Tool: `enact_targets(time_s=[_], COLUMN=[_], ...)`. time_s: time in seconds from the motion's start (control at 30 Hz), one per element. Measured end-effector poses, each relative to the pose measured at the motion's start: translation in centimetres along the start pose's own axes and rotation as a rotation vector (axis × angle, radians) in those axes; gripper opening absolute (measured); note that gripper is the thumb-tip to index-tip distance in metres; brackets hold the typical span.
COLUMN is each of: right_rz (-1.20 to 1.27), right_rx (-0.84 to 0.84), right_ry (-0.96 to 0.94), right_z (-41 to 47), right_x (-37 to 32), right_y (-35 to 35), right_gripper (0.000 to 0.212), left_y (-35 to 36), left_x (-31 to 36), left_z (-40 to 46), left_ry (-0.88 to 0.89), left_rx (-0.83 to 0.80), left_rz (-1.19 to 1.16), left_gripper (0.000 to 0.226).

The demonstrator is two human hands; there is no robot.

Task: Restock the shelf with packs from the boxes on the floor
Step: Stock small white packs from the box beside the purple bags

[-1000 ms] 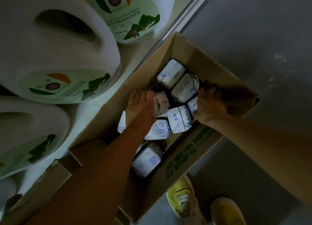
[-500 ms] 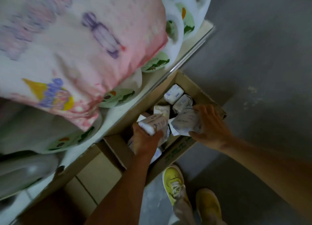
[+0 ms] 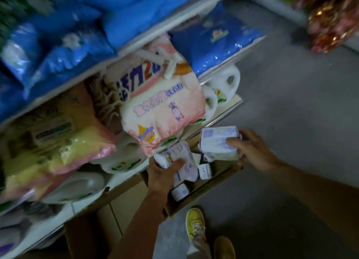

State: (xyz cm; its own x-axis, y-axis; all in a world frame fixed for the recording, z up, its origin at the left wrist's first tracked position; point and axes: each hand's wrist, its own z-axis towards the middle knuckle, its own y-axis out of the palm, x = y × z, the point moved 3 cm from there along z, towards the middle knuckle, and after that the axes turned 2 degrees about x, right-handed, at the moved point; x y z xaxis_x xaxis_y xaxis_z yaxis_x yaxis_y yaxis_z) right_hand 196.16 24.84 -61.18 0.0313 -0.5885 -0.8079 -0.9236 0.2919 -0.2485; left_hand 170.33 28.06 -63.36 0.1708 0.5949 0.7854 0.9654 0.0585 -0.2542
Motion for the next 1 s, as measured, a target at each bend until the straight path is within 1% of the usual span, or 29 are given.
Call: enact_targets(time_s=[0.03,0.1,0.13,0.23,0.3,0.47,0.5,0.6,0.7,0.73,0.77,0.8,0.87,0.97,1.0], right_rz=[0.094,0.221,0.239,0.218,0.189,0.145,0.128,0.028,-0.065,-0.092,-0.118,-0.138,-0.177,-0.191,-0.2], right_rx=[-0.029,-0.114,-0.159,-0.264,-0.297,-0.386,-0.406,-0.515,-0.645,-0.696,-0.746,-0.769,-0.746,-0.698,-0.684], right_ry=[0.093,0.235,0.268,0.286,0.266,0.174,0.163,0.085,-0.025,-0.062,-0.102,-0.144,-0.241,-0.36,-0.397], right_z=[-1.0,-3.0,-4.3,-7.2,-8.8,-14.9,-15.9,-18.8,-21.9,-23.2,-24.4,-25.7,-27.9,-30.9,-32.0], right_x=[-1.6,-4.8,-6.5,-10.3,-12.4,-18.3,-19.3,-23.2,-26.8,-27.8,-28.9,-29.9,-31.4,-34.0,-35.0], right_y=[-0.2,-0.5,-0.5,-0.2,0.0,0.6,0.7,1.4,2.8,3.3,4.1,4.7,6.0,9.0,9.9], right_gripper=[0.036,0.034,0.034,0.04,0.046,0.063,0.067,0.092,0.106,0.105,0.098,0.086,0.063,0.054,0.046], left_y=[-1.0,-2.5,-3.4,-5.7,-7.1,-11.5,-12.1,-14.6,-17.5,-18.6,-20.0,-21.3,-23.4,-27.5,-29.0], left_x=[1.3,4.0,5.6,9.4,11.8,16.4,17.0,19.0,20.5,20.8,21.2,21.5,22.0,22.5,22.6], left_z=[-1.2,-3.4,-4.7,-7.7,-9.8,-16.0,-17.0,-20.3,-23.3,-24.0,-24.8,-25.4,-26.3,-28.1,-28.8], left_ry=[0.029,0.1,0.131,0.214,0.283,0.425,0.438,0.454,0.441,0.44,0.442,0.438,0.414,0.396,0.405], left_rx=[0.018,0.039,0.047,0.034,0.043,0.077,0.089,0.139,0.181,0.201,0.219,0.238,0.256,0.271,0.289], left_rz=[-0.013,-0.034,-0.051,-0.107,-0.129,-0.135,-0.134,-0.209,-0.315,-0.334,-0.353,-0.371,-0.413,-0.497,-0.525], left_gripper=[0.086,0.073,0.066,0.052,0.047,0.06,0.061,0.058,0.058,0.059,0.059,0.058,0.056,0.054,0.053])
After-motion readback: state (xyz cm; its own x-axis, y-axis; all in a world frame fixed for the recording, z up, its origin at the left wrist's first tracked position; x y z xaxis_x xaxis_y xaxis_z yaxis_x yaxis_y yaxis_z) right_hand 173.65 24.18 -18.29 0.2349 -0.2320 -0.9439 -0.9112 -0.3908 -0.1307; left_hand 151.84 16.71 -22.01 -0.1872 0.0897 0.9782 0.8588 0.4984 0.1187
